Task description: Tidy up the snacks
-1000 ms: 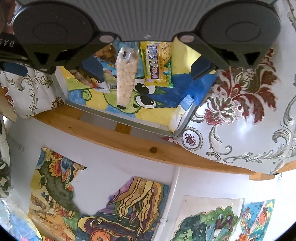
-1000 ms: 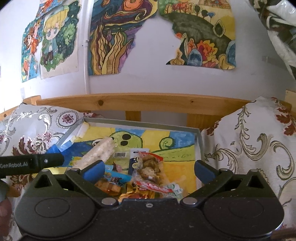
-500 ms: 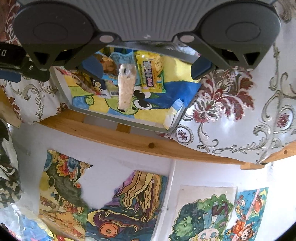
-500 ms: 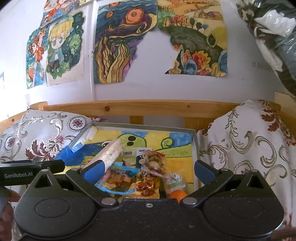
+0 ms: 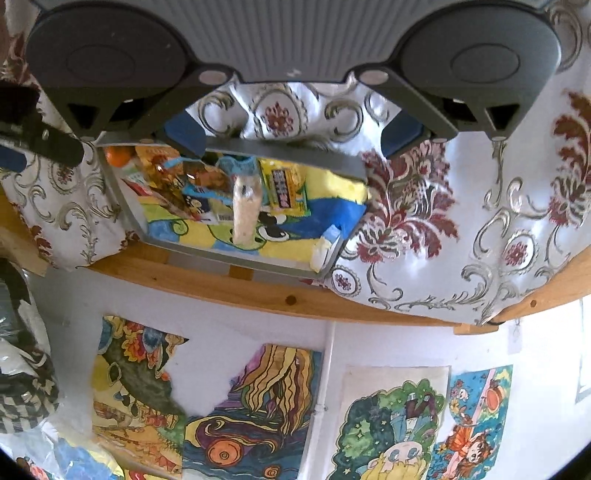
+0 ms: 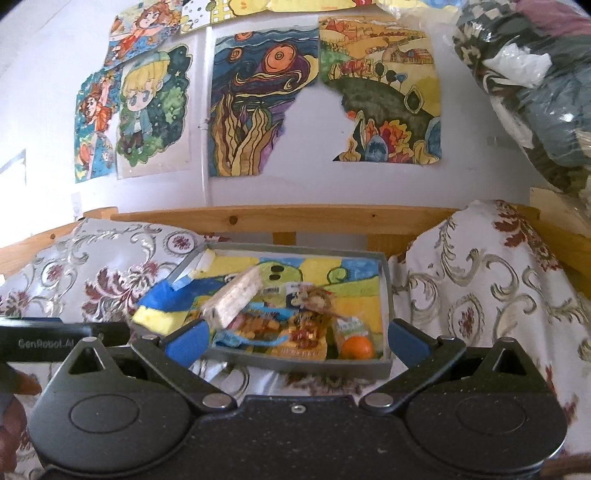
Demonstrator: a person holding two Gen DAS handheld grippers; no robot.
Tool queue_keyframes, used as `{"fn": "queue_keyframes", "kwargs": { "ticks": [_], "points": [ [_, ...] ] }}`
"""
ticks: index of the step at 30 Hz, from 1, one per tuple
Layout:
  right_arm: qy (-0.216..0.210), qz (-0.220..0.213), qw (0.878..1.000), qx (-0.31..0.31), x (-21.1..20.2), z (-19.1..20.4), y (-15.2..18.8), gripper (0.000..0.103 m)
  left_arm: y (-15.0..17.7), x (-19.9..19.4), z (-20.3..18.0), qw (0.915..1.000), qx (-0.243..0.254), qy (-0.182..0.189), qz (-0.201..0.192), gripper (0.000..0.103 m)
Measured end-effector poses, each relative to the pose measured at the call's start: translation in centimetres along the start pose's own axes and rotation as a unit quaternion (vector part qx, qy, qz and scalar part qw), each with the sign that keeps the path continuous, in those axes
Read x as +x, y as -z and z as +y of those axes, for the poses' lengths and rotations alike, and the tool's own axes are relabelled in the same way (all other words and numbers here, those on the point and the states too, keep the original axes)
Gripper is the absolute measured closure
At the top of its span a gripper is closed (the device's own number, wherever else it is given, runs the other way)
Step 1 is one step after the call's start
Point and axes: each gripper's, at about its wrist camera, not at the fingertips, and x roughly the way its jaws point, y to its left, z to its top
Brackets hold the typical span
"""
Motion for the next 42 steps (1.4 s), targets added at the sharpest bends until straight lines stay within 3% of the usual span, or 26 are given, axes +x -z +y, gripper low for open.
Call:
{"fn": "queue_keyframes", "kwargs": {
  "ticks": [9, 16, 27, 33, 42],
  "points": [
    [-0.005, 0.009, 1.000, 0.015, -4.5, -0.3, 3.4, 0.001, 2.8, -3.2, -0.5, 0.9999, 0.011, 0.000, 0.002, 0.000],
    [-0.002, -0.005, 1.000, 0.025, -6.1, -1.0, 4.5, 0.001, 4.1, -4.5, -0.4, 0.9998, -0.010, -0.013, 0.014, 0.000],
    [0.008, -0.017, 1.000, 0.009, -8.2, -1.4, 5.5, 0.001, 5.4, -6.8, -0.4, 0.9979, -0.018, -0.059, 0.019, 0.000],
    [-0.006, 0.017, 1.000, 0.011, -8.9, -0.8, 7.0, 0.001, 6.5, -7.6, -0.3, 0.9970, 0.001, -0.072, 0.025, 0.000],
    [-0.010, 0.044, 0.999, 0.010, -9.5, -0.2, 8.9, 0.001, 8.0, -7.7, -0.1, 0.9973, 0.014, -0.061, 0.038, 0.000]
  ]
}}
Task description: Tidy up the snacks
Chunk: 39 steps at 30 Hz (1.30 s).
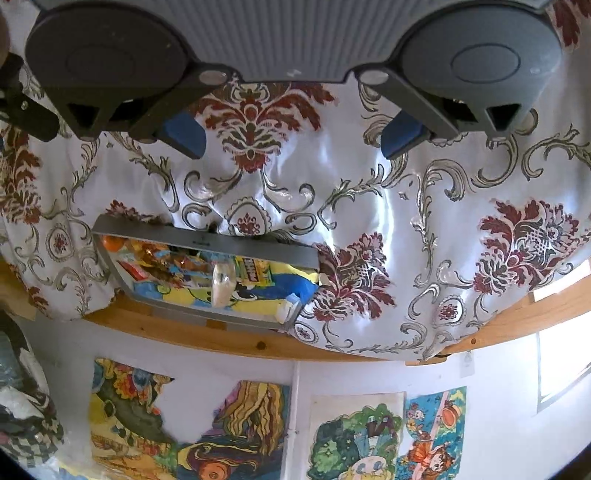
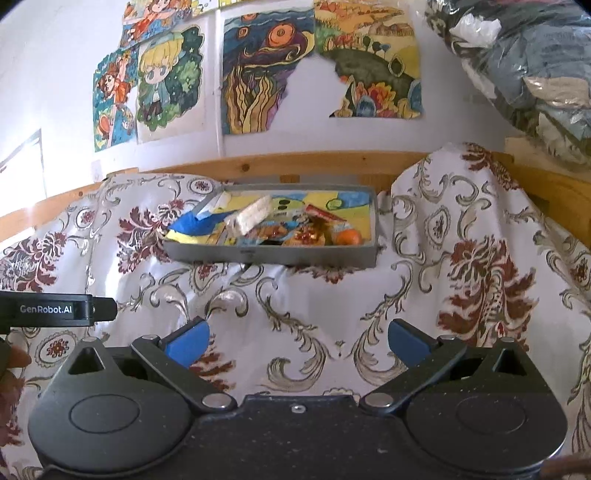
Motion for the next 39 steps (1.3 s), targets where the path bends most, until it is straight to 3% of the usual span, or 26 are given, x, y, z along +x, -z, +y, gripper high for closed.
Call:
{"fn": "queue_keyframes", "kwargs": {
  "ticks": [39],
  "points": [
    [0.000, 0.016, 1.000, -0.011, 0.9, 0.5, 0.8, 0.001, 1.5, -0.4, 0.7, 0.9999, 0.007, 0.004, 0.006, 0.000]
  ]
}}
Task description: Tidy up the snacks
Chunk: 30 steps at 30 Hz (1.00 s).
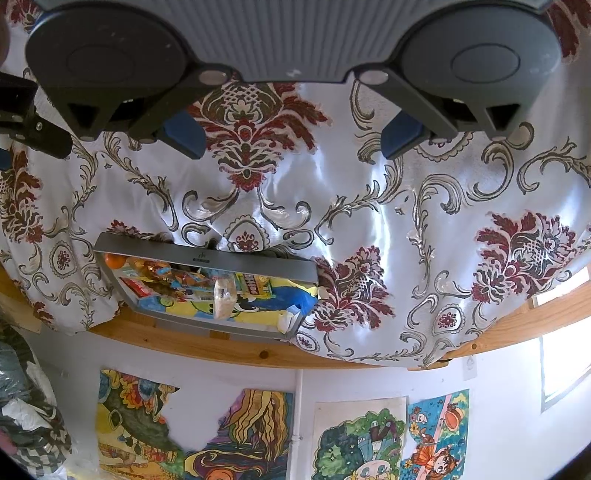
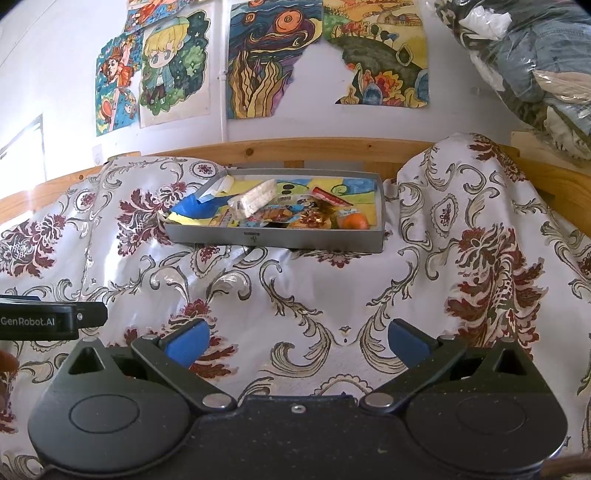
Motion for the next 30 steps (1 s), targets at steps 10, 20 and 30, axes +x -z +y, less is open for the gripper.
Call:
{"fn": "queue_keyframes", "kwargs": {
  "ticks": [10, 20, 30],
  "points": [
    [0.000, 0.000, 1.000, 0.000, 0.00, 0.03, 0.00, 0.001, 0.17, 0.11, 0.08, 1.0000, 0.000, 0.001, 0.004, 0.000],
    [0.000, 0.001, 1.000, 0.000, 0.02, 0.03, -0.02, 0.001, 0.09, 0.10, 0.17, 1.0000, 0.000, 0.000, 0.005, 0.000],
    [0.000, 0.001, 1.000, -0.001, 0.01, 0.03, -0.05, 0.001, 0.11, 0.11, 0.11, 1.0000, 0.000, 0.000, 0.006, 0.000]
  ]
}}
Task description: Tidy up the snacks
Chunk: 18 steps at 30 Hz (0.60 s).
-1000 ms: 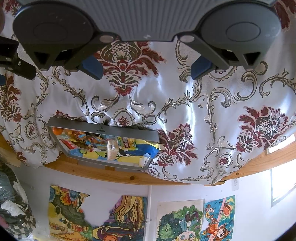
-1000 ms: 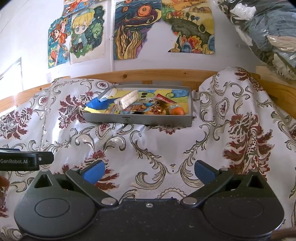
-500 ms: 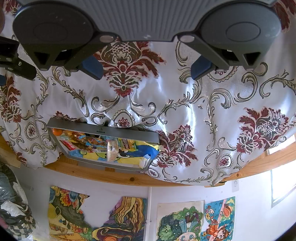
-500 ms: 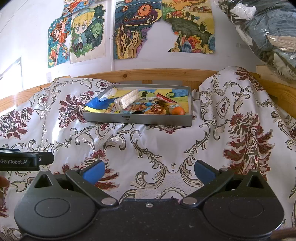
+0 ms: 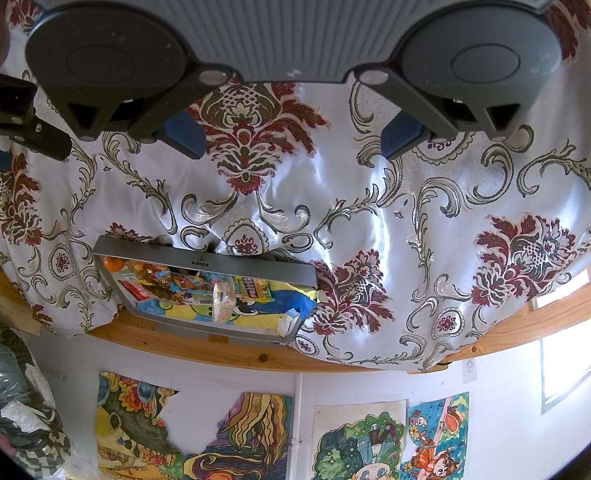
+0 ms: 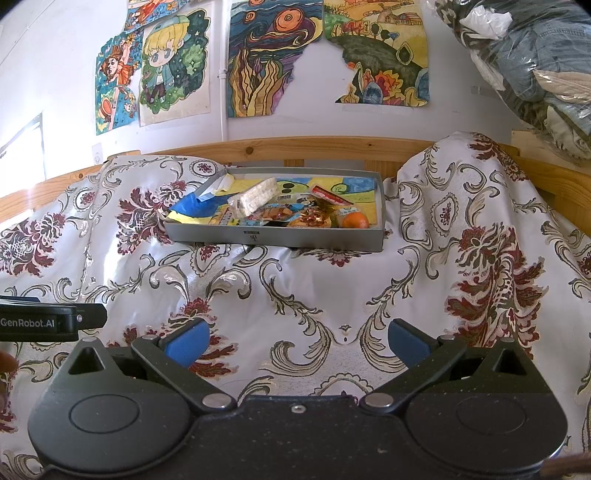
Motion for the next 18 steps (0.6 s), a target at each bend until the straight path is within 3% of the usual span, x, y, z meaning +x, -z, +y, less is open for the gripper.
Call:
{"fn": "queue_keyframes", "kwargs": {
  "ticks": [13, 18],
  "points": [
    [0.000, 0.001, 1.000, -0.001, -0.02, 0.06, -0.03, 0.001, 0.04, 0.13, 0.08, 0.9999, 0.002, -0.002, 0.015, 0.000],
    [-0.001, 0.002, 1.000, -0.002, 0.08, -0.03, 0.07, 0.001, -0.03, 0.30, 0.04, 0.9994, 0.007, -0.019, 0.027, 0.000]
  ]
}}
